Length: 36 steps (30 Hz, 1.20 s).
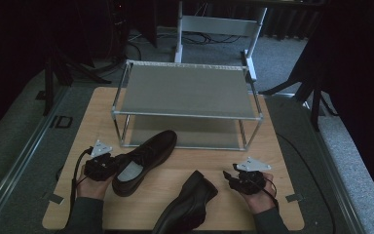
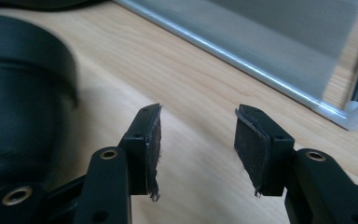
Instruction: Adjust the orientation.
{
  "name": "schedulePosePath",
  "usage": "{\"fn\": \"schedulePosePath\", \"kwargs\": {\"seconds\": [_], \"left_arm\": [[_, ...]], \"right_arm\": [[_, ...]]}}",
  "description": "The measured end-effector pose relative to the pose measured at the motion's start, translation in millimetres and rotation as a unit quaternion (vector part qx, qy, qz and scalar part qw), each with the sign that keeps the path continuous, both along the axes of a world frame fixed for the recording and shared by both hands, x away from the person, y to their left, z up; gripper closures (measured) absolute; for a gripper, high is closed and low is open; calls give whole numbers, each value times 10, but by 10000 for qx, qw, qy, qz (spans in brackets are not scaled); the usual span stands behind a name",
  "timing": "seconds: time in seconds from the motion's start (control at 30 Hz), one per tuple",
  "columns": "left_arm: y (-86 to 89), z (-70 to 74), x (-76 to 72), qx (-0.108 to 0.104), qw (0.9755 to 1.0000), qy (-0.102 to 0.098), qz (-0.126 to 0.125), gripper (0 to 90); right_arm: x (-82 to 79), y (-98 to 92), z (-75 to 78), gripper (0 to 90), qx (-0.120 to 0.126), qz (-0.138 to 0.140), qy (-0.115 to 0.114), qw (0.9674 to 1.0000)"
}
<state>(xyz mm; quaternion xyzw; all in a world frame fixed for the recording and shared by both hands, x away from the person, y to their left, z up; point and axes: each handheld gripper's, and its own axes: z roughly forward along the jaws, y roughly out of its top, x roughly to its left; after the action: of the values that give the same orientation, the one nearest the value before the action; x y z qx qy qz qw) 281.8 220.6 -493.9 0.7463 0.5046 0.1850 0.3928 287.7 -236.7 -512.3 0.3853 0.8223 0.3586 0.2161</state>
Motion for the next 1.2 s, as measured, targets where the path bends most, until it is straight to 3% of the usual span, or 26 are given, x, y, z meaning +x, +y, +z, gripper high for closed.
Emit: {"fn": "schedulePosePath", "kwargs": {"seconds": [0.17, 0.2, 0.33, 0.47, 0.57, 0.6, 0.7, 0.8, 0.87, 0.93, 1.0, 1.2], "left_arm": [[16, -22, -9, 9, 10000, 14, 59, 823], [23, -21, -22, -9, 10000, -43, 64, 735], [54, 19, -82, -12, 9997, -237, 113, 579], [124, 101, -196, -80, 9989, -447, 134, 540], [153, 113, -265, -128, 9984, -536, 99, 533], [183, 113, -308, -308, 9981, -537, 52, 534], [219, 112, -351, -398, 9979, -514, -14, 533], [261, 107, -398, -391, 9979, -508, -45, 508], [283, 95, -424, -386, 9981, -484, -55, 494], [295, 75, -440, -374, 9982, -465, -42, 486], [302, 55, -451, -383, 9982, -458, -67, 485], [304, 39, -474, -424, 9980, -454, -101, 485]], "right_arm": [[-137, 9, 31, 483, 64, 265, 8, 9996], [-215, 21, 38, 467, 64, 473, 2, 9989], [-322, 39, 42, 447, 46, 761, -10, 9971], [-460, 124, -23, 423, -268, 1315, 34, 9909], [-472, 169, -61, 412, -311, 1430, 50, 9892], [-462, 216, -91, 402, -352, 1497, 71, 9881], [-435, 306, -129, 398, -431, 1635, 26, 9856], [-365, 403, -149, 413, -399, 1692, -33, 9848], [-310, 460, -153, 461, -334, 1677, -57, 9853], [-294, 505, -138, 554, -231, 1787, -90, 9836], [-314, 552, -103, 634, -437, 1683, -313, 9843], [-280, 557, -4, 740, -516, 1277, -556, 9889]]}}
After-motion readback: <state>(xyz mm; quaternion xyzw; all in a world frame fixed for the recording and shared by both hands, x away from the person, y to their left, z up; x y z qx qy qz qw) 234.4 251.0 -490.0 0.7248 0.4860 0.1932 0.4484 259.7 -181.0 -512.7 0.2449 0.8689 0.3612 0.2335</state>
